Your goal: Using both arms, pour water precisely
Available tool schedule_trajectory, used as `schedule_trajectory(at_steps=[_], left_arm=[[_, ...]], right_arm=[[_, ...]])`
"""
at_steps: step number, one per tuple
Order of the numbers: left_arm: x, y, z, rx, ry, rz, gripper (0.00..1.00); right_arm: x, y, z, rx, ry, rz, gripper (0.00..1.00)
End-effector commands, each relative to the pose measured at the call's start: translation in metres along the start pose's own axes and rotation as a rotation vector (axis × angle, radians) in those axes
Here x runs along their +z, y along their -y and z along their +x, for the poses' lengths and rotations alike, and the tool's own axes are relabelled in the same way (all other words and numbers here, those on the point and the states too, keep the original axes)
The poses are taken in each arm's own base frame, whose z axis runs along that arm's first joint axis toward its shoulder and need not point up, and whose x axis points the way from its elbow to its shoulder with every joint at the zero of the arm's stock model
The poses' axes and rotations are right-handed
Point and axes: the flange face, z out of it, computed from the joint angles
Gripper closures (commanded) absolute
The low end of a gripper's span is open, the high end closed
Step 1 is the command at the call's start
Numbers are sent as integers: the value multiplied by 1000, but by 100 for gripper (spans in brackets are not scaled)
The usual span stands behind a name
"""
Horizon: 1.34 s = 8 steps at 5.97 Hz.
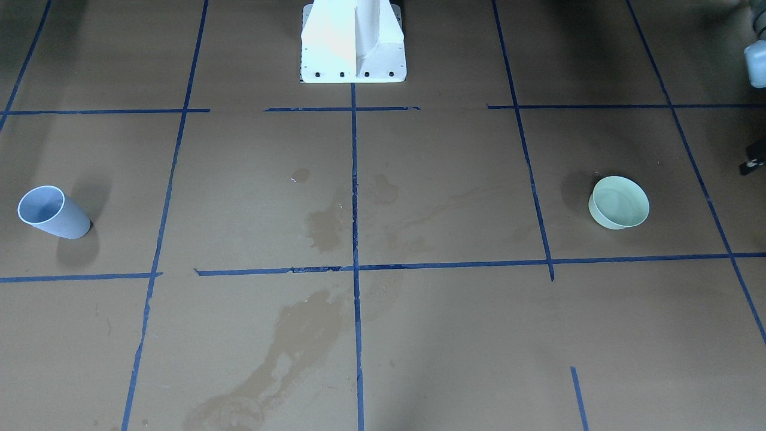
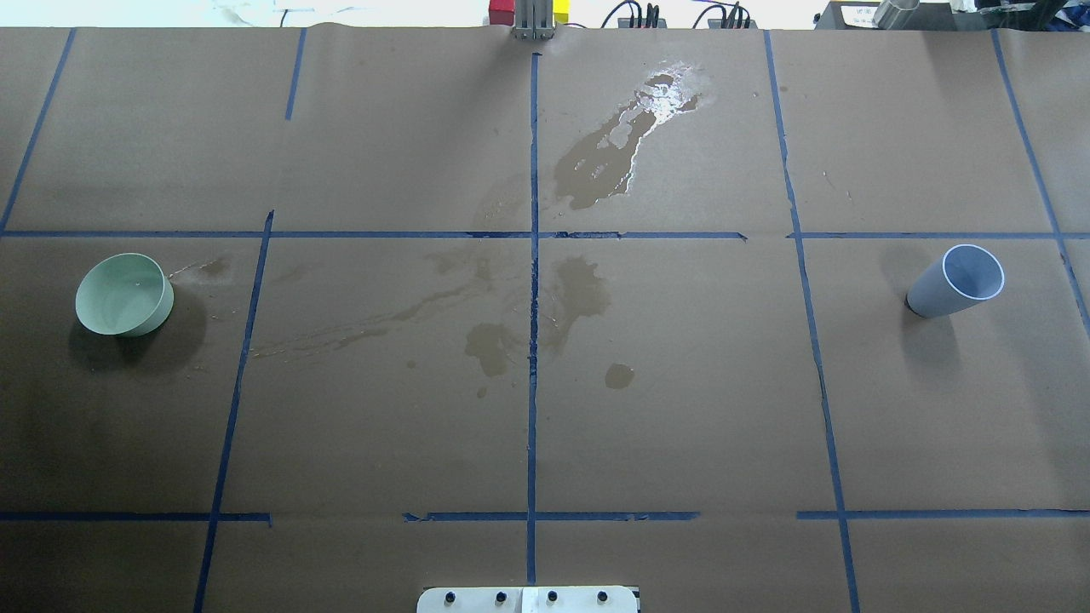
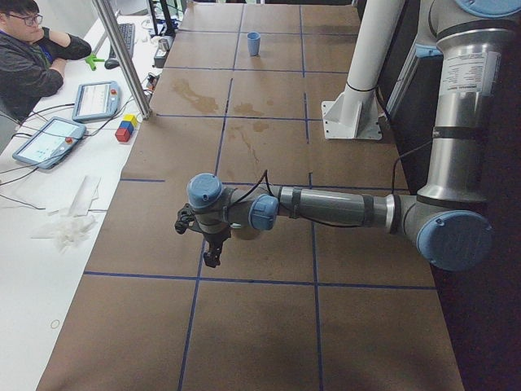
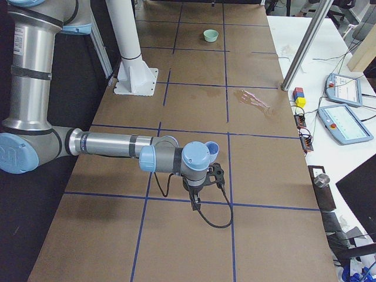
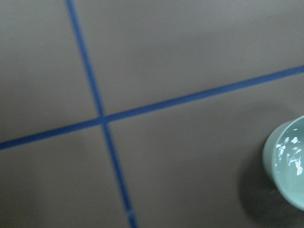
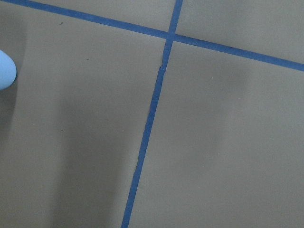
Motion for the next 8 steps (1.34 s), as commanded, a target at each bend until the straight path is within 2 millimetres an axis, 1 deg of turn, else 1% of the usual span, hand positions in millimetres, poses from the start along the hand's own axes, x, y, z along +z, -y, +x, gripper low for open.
schedule_trajectory(at_steps=[1,2,3,4,5,6,8], left_arm=[[-29,-47,-32,-93,-6,-23,0],[-28,-52,-31,-89,-6,-14,0],[-22,-55,-36,-64,-2,6,0],[-24,-55,-34,-52,4,21,0],[-16,-61,-40,-60,-1,5,0],[-17,-60,-37,-49,-2,6,0],[-16,-60,-37,-50,-1,5,0]], right_arm=[[0,0,0,-1,-1,0,0],[0,0,0,-1,1,1,0],[0,0,0,-1,1,1,0],[-1,1,-1,-3,0,3,0],[-1,1,-1,-2,1,2,0],[0,0,0,0,1,0,0],[1,0,0,0,2,-2,0]])
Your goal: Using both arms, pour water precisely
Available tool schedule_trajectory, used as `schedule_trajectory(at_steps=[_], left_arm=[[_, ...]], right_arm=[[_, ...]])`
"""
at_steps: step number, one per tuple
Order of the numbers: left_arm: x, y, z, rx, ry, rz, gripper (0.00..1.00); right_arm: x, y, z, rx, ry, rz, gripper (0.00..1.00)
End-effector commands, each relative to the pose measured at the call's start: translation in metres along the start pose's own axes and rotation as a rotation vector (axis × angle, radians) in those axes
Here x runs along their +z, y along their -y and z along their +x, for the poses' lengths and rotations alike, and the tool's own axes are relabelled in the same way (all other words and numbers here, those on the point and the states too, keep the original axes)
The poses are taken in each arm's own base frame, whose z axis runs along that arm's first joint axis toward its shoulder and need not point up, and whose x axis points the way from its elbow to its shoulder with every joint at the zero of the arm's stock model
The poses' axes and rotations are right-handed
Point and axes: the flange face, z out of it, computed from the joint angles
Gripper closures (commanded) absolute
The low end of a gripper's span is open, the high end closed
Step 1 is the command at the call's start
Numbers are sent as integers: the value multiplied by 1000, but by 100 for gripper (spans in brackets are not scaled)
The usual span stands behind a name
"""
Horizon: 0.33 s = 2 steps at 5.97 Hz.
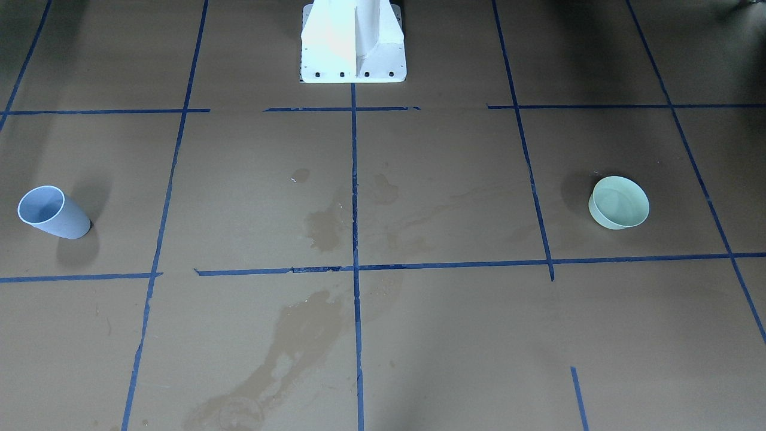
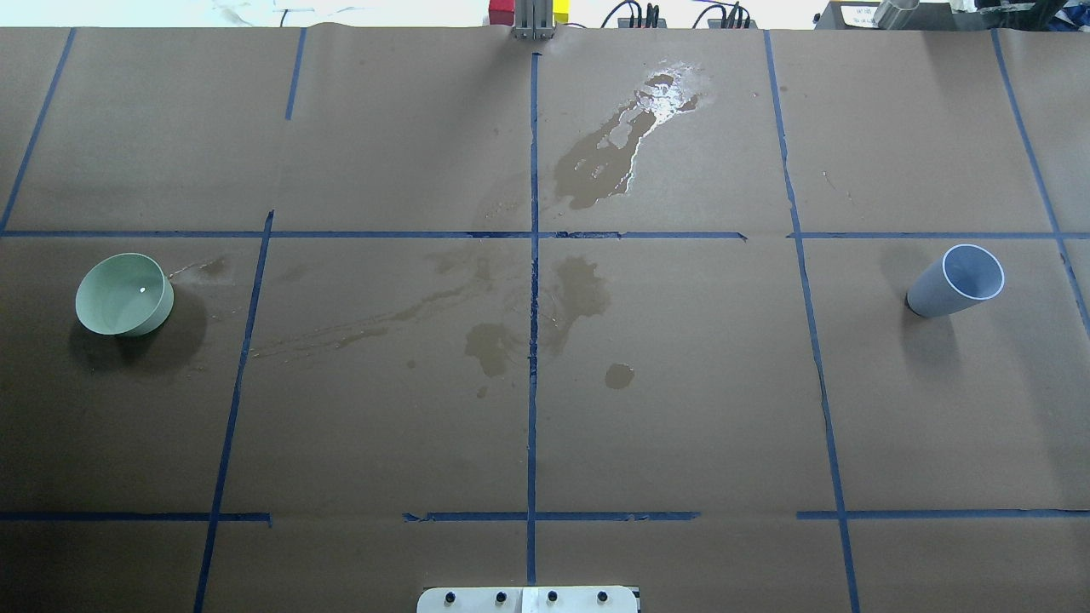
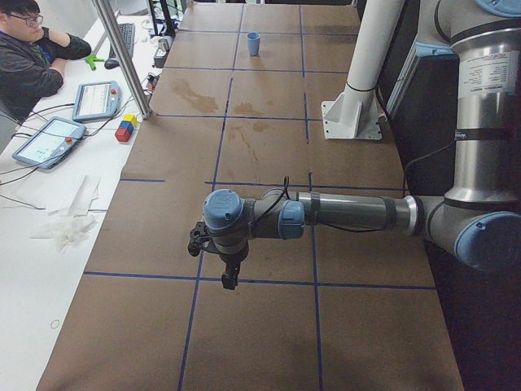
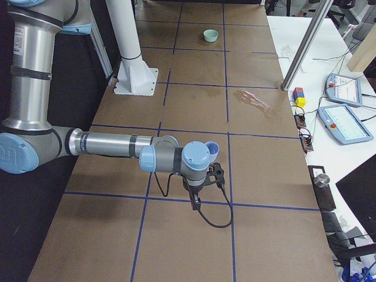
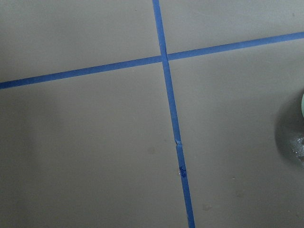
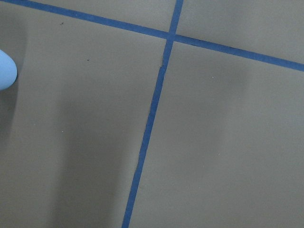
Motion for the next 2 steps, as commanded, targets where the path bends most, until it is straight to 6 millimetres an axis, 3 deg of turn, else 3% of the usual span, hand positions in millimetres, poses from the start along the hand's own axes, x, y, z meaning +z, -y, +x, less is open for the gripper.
schedule_trajectory(at_steps=[1,2], left_arm=[[2,-1,-2,-3,0,-4,0],[4,-2,-3,-5,0,-8,0]], right_arm=[[2,0,-1,-2,2,-3,0],[4,0,0,-1,4,-8,0]])
